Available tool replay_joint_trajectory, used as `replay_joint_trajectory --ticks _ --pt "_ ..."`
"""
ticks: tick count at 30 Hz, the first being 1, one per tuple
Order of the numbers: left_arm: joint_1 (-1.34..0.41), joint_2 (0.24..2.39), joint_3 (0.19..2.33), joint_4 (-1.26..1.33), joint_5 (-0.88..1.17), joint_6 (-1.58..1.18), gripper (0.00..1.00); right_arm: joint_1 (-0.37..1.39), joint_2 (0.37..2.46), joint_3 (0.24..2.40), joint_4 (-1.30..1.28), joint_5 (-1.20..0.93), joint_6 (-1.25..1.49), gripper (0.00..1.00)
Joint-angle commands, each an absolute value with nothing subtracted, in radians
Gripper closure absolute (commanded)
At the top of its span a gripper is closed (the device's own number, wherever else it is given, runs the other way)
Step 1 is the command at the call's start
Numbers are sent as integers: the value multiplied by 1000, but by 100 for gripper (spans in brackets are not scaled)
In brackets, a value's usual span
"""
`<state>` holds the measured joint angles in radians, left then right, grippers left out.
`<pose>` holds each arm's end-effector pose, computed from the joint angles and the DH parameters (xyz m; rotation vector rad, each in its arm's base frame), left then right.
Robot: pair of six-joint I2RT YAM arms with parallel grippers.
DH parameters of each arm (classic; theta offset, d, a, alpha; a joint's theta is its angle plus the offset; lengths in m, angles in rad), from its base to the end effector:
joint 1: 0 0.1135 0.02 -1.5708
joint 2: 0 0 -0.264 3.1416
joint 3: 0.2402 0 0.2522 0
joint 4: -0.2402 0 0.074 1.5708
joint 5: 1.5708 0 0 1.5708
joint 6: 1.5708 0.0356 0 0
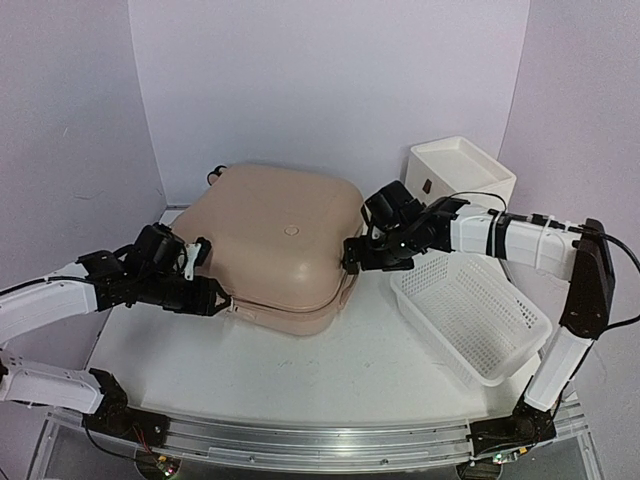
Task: Open, take out, and arrange the luggage
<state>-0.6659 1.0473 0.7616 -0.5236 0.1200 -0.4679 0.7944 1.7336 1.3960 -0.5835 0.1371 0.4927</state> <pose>0.1668 -0.1364 0.2515 0.3046 2.4629 -0.6590 0.2697 0.2676 0.2625 -0.3208 2.4978 0.3705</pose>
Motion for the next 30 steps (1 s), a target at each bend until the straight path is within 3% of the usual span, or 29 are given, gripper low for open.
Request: replay_joint_trajectory --ticks 1,7,13,30 --pt "-714 1101 802 -509 -138 -462 44 801 1673 1426 -540 63 488 2" --pt "-791 1144 803 -471 -207 -454 47 802 1636 1399 -539 67 493 2" --pt "-866 1190 810 -465 -290 -454 42 802 1622 1394 -533 66 491 2" --pt "-990 1435 925 -516 -549 -451 61 801 1597 1381 -529 67 476 2"
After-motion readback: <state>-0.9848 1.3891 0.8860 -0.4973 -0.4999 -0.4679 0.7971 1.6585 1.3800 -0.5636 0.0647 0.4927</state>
